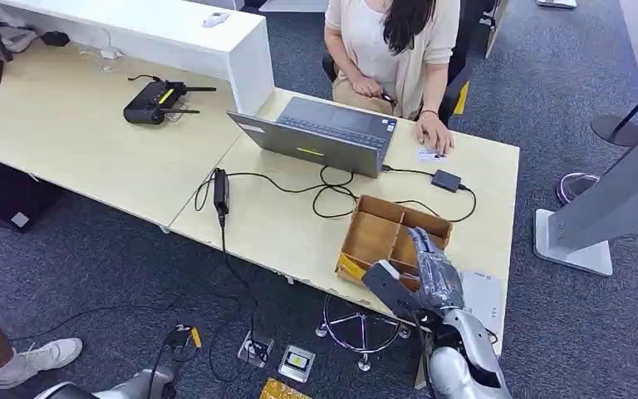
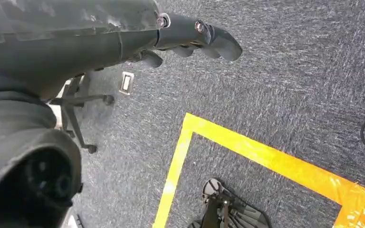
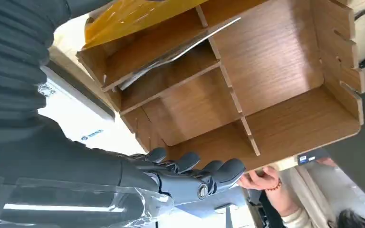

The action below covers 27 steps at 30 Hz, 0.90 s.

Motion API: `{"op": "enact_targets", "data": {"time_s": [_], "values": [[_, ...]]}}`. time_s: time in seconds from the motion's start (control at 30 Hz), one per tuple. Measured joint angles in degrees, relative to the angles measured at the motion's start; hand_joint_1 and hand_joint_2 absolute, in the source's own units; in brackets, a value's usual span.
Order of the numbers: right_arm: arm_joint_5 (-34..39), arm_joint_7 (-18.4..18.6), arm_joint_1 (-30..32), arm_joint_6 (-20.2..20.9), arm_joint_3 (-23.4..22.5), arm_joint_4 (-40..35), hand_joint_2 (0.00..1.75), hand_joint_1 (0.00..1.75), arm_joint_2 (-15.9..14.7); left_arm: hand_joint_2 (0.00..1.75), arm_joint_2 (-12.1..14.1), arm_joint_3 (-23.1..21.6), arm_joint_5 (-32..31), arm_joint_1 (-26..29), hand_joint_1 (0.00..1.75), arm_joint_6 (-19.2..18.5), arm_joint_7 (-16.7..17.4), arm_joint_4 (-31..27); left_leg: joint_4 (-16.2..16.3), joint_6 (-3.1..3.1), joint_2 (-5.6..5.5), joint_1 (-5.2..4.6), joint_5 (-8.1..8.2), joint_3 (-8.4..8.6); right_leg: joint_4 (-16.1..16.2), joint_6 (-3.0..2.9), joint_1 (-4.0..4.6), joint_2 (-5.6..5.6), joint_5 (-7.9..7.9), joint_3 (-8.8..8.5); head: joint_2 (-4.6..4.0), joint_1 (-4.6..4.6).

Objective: Pass the card to the sensor for recognition and then transmit it.

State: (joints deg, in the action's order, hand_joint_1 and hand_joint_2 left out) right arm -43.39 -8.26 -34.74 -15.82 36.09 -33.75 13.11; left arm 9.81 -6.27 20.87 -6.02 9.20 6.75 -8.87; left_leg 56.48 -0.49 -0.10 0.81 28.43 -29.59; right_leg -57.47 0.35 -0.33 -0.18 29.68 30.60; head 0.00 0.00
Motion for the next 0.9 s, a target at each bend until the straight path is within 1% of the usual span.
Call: {"op": "enact_targets", "data": {"time_s": [0.9], "values": [[0.87, 0.37, -1.29, -0.63, 0.02, 3.17, 1.75, 0.00, -0.96, 0.00, 0.02, -1.03, 0.22, 0.01, 0.00, 0.02, 0.11, 0.00, 0.00, 0.00, 0.00, 0.00, 0.00, 0.00, 0.00, 0.00, 0.00, 0.00, 0.00, 0.00, 0.00, 0.00]]}}
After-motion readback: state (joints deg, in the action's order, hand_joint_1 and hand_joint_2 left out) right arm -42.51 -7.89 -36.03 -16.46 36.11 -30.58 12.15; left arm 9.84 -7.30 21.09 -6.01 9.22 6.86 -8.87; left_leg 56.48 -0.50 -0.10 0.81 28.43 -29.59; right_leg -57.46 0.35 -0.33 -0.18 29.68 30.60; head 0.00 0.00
